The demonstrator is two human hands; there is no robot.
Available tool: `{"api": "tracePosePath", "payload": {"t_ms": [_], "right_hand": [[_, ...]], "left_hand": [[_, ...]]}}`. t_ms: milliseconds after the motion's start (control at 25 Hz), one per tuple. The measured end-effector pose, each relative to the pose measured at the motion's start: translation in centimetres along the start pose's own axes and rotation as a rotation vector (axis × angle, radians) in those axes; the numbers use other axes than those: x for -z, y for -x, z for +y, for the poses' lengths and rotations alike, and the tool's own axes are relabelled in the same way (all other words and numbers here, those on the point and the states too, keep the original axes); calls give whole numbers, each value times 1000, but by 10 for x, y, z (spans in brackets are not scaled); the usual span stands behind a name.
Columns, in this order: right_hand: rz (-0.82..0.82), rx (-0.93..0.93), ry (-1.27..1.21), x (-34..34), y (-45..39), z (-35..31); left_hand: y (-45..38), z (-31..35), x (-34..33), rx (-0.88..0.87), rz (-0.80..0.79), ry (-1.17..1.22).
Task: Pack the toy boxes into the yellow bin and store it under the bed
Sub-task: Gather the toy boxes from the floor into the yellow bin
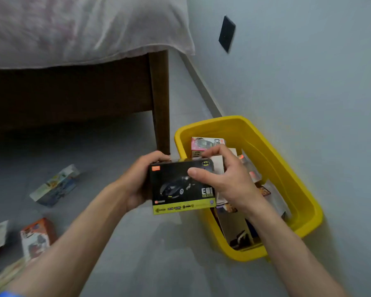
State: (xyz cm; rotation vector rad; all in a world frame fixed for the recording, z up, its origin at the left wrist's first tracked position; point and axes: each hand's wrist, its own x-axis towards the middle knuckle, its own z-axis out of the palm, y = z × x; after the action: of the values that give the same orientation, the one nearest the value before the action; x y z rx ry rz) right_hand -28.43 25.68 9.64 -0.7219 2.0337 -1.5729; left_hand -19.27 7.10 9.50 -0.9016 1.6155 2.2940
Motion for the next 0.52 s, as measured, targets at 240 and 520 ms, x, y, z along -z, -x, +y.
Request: {"api": "tracePosePath", "payload": {"t_ms": [240, 520], "right_hand": [[492, -162, -43, 75, 7, 27], [738, -88, 515, 117, -58, 54]], "left_hand": [[-51, 0, -72, -509, 322, -407], [-135, 9, -95, -522, 186, -1873]]}}
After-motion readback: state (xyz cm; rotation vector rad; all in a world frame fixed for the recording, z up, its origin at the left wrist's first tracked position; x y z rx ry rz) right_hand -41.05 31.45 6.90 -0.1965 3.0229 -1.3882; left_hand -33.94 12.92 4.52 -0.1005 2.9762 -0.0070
